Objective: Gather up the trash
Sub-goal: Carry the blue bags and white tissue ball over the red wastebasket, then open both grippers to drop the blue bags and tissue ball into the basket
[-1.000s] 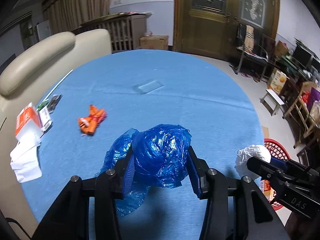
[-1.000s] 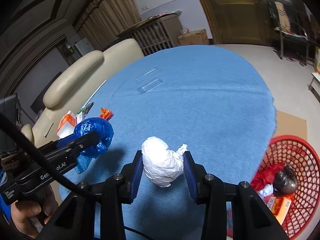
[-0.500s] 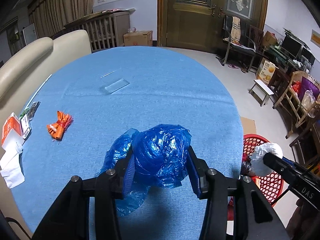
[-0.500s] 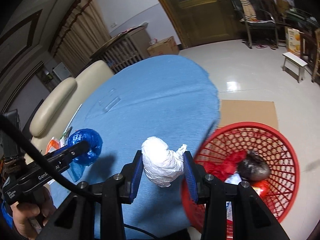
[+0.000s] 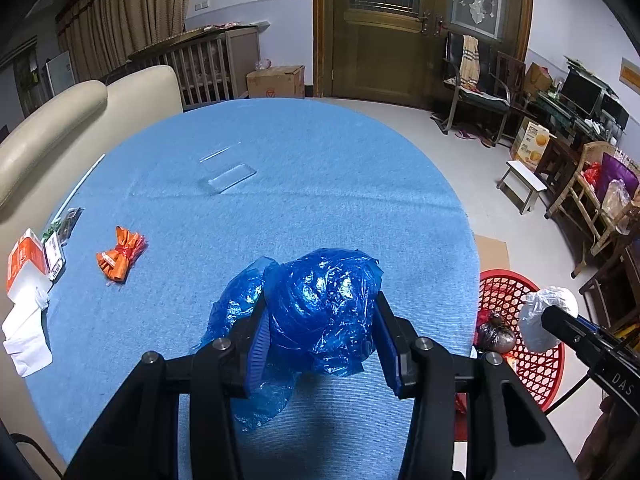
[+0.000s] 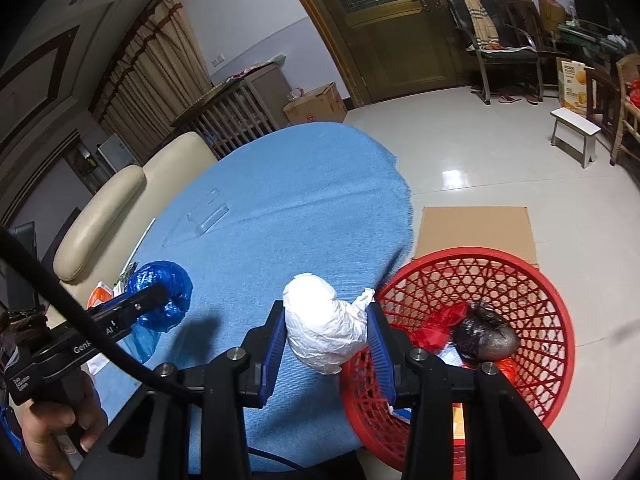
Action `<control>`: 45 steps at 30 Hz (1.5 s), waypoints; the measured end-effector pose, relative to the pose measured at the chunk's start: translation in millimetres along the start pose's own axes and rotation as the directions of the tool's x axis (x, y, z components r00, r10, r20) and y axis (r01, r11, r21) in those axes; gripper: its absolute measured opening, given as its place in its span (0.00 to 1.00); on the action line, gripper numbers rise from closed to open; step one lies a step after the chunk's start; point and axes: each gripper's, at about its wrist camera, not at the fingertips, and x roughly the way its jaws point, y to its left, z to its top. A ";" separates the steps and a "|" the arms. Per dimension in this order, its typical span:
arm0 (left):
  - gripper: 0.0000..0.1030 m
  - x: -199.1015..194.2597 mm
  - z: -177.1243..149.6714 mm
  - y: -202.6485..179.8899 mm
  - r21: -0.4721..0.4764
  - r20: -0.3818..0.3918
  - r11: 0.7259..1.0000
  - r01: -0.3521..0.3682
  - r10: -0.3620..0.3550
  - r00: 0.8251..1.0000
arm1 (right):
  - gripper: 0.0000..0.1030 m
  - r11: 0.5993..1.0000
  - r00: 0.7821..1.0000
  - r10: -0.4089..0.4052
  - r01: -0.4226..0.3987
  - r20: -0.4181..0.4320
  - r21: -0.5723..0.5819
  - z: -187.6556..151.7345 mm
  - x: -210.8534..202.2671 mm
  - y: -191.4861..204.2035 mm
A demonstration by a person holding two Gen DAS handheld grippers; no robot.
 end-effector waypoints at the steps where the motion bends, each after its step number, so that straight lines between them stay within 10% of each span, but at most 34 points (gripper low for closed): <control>1: 0.48 -0.2 0.1 -1.1 0.003 0.001 1.000 0.001 -0.001 1.000 | 0.41 1.000 1.000 -0.003 0.003 0.003 0.003 0.1 -1.6 -2.5; 25: 0.48 -13.0 6.6 -83.5 0.189 0.052 0.966 0.176 -0.189 0.981 | 0.41 0.978 0.990 -0.142 0.137 0.021 0.160 -5.0 -34.7 -88.2; 31: 0.48 -9.4 1.5 -110.0 0.253 0.029 0.947 0.198 -0.212 0.977 | 0.68 0.953 0.984 -0.174 0.179 -0.044 0.244 -7.8 -21.4 -113.4; 45: 0.51 6.2 -6.8 -163.3 0.345 -0.087 0.892 0.293 -0.281 0.956 | 0.71 0.927 0.974 -0.225 0.210 0.012 0.310 -2.4 -41.3 -134.7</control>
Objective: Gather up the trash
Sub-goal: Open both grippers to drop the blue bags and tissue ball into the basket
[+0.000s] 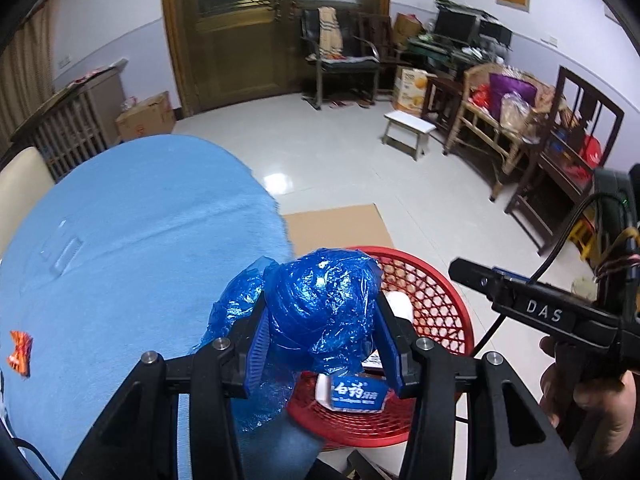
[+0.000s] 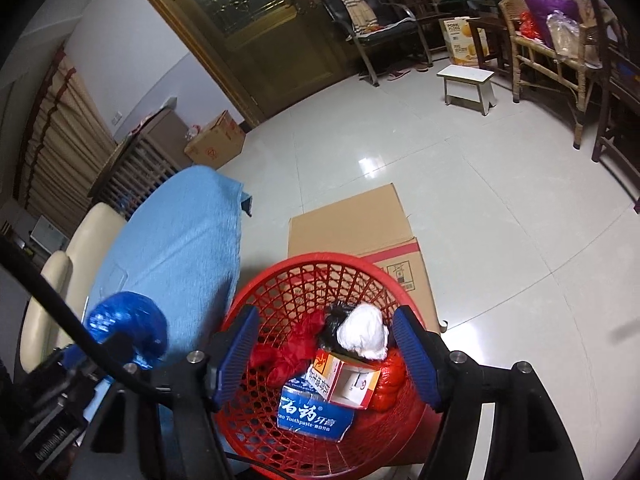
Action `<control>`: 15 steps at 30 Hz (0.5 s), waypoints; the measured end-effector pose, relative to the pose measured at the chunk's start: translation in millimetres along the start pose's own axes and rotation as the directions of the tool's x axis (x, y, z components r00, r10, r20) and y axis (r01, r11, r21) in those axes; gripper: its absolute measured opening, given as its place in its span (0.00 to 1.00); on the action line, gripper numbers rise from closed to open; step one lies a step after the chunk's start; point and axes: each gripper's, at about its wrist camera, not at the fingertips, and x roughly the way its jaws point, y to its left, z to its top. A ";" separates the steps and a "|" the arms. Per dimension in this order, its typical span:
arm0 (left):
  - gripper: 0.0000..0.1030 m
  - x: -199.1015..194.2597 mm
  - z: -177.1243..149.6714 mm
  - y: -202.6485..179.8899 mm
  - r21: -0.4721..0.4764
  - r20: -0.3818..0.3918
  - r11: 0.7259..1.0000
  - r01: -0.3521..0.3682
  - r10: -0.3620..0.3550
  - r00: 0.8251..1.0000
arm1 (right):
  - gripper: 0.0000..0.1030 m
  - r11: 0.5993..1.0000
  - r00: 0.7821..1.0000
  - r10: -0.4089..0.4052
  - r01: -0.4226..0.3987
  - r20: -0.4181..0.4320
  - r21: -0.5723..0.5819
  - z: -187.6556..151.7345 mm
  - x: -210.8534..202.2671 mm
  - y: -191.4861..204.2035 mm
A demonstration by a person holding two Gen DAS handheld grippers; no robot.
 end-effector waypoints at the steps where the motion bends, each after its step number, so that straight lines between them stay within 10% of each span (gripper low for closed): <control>1: 0.52 3.1 0.8 -1.7 -0.002 -0.012 1.000 0.008 -0.008 1.000 | 0.71 1.000 1.000 -0.001 0.001 0.006 0.004 0.6 -1.7 -0.7; 4: 0.78 13.9 0.3 -5.3 -0.006 -0.070 1.000 0.025 -0.026 0.997 | 0.71 1.000 1.000 -0.003 0.003 0.021 0.011 2.2 -6.6 -3.4; 15: 0.79 -18.9 -12.1 53.3 -0.141 -0.019 0.989 -0.041 0.039 0.999 | 0.71 1.000 1.000 0.002 -0.002 0.010 -0.001 -2.5 -6.6 5.7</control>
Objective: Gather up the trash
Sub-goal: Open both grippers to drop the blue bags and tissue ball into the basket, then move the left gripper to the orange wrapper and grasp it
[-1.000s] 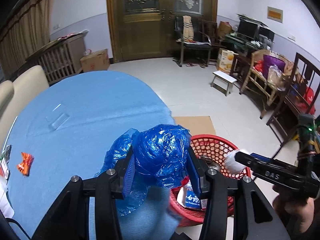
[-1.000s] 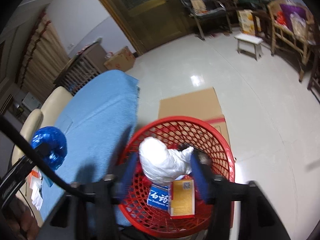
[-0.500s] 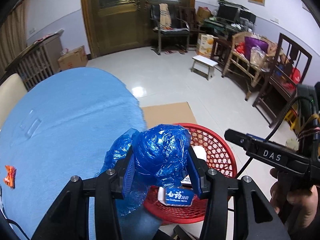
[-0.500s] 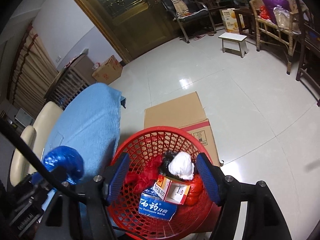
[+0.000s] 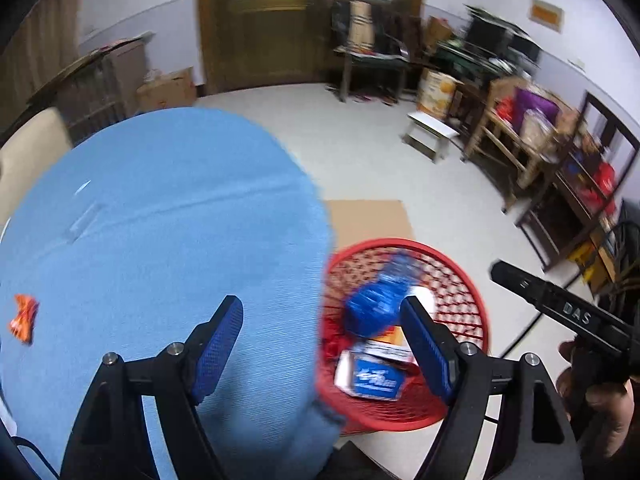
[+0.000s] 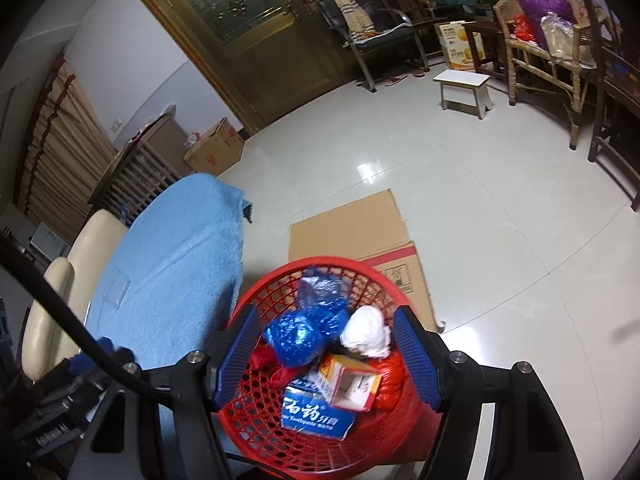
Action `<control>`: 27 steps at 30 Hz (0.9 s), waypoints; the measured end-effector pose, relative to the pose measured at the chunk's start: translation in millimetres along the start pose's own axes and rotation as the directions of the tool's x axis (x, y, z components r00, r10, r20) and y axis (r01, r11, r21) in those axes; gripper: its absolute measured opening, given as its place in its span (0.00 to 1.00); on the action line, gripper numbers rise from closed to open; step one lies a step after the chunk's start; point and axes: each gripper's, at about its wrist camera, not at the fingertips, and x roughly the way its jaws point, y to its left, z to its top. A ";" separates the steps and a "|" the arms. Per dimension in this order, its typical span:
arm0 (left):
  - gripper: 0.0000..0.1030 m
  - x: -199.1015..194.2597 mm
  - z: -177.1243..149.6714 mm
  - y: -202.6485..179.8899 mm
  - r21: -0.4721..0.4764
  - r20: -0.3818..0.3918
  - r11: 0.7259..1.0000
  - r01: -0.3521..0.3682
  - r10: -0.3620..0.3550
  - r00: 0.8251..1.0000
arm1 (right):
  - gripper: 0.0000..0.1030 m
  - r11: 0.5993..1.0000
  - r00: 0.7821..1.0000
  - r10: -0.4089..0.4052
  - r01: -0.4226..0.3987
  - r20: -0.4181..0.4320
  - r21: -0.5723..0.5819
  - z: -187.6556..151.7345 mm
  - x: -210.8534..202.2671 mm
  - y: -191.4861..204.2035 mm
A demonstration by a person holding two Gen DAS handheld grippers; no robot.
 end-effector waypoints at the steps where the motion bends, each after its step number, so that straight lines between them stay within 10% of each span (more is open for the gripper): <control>1: 0.79 -3.0 -2.4 12.0 -0.029 0.003 1.000 -0.007 0.007 1.000 | 0.71 1.000 1.000 0.001 -0.001 -0.004 -0.007 -1.2 1.3 3.2; 27: 0.79 -20.7 -77.5 187.9 -0.431 -0.046 0.892 -0.136 0.129 0.991 | 0.71 0.939 0.983 0.060 -0.115 -0.173 -0.325 -52.5 50.9 171.6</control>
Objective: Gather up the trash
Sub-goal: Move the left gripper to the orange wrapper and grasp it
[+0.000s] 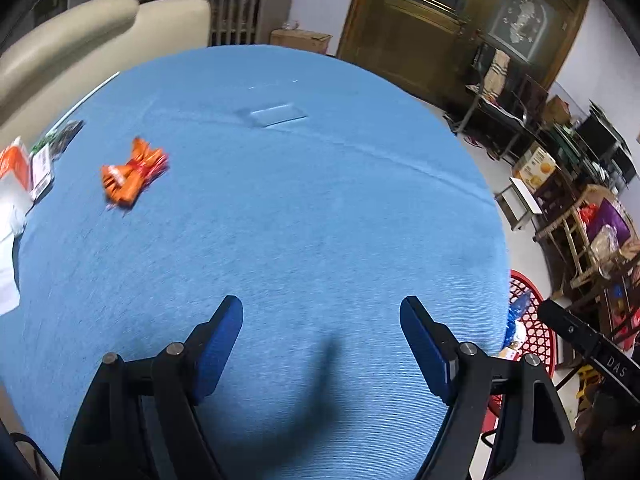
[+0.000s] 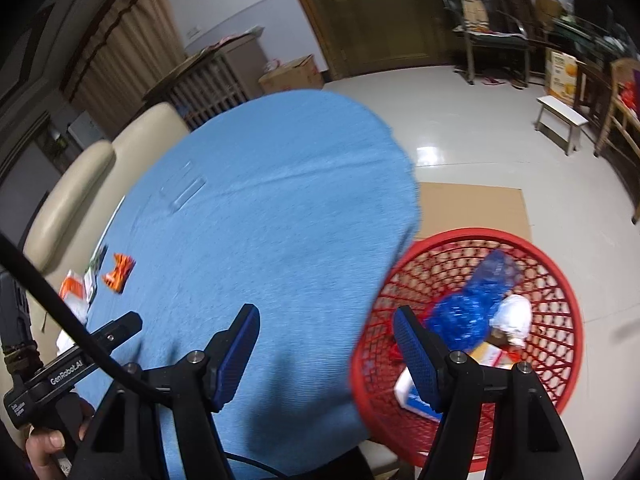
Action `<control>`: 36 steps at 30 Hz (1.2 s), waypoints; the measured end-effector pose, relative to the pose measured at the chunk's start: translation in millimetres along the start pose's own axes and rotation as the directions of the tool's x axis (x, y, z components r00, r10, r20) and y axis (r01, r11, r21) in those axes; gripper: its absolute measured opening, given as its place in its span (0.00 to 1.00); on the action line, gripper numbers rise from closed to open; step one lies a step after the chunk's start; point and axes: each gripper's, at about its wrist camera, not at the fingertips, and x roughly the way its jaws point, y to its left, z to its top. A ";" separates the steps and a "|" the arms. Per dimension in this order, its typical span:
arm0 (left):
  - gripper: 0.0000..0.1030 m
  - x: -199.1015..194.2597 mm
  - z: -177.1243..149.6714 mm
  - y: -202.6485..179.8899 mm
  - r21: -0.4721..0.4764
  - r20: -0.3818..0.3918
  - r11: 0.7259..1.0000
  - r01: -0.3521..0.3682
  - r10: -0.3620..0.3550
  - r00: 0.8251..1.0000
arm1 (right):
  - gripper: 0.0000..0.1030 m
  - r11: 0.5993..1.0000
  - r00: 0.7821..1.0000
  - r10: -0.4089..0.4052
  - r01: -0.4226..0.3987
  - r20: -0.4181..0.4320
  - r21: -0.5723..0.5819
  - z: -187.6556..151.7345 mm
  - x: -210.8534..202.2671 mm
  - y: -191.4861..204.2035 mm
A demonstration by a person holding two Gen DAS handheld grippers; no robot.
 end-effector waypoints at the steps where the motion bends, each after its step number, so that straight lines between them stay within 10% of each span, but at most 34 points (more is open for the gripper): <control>1: 0.79 0.5 0.1 3.4 -0.008 -0.001 1.000 -0.002 0.002 1.000 | 0.71 1.000 1.000 0.001 -0.001 -0.007 -0.011 -1.1 3.0 5.4; 20: 0.79 19.8 55.4 131.3 -0.193 0.065 0.962 -0.191 0.206 0.976 | 0.71 0.994 0.996 0.027 -0.036 -0.088 -0.101 -11.6 29.4 46.1; 32: 0.79 63.3 92.2 158.2 -0.205 0.027 0.961 -0.184 0.194 0.981 | 0.71 0.994 0.992 0.012 -0.026 -0.127 -0.106 -4.3 52.2 52.5; 36: 0.27 65.2 88.3 155.0 -0.169 0.034 0.965 -0.203 0.212 0.977 | 0.71 0.988 0.991 0.019 -0.039 -0.133 -0.150 8.7 68.8 72.4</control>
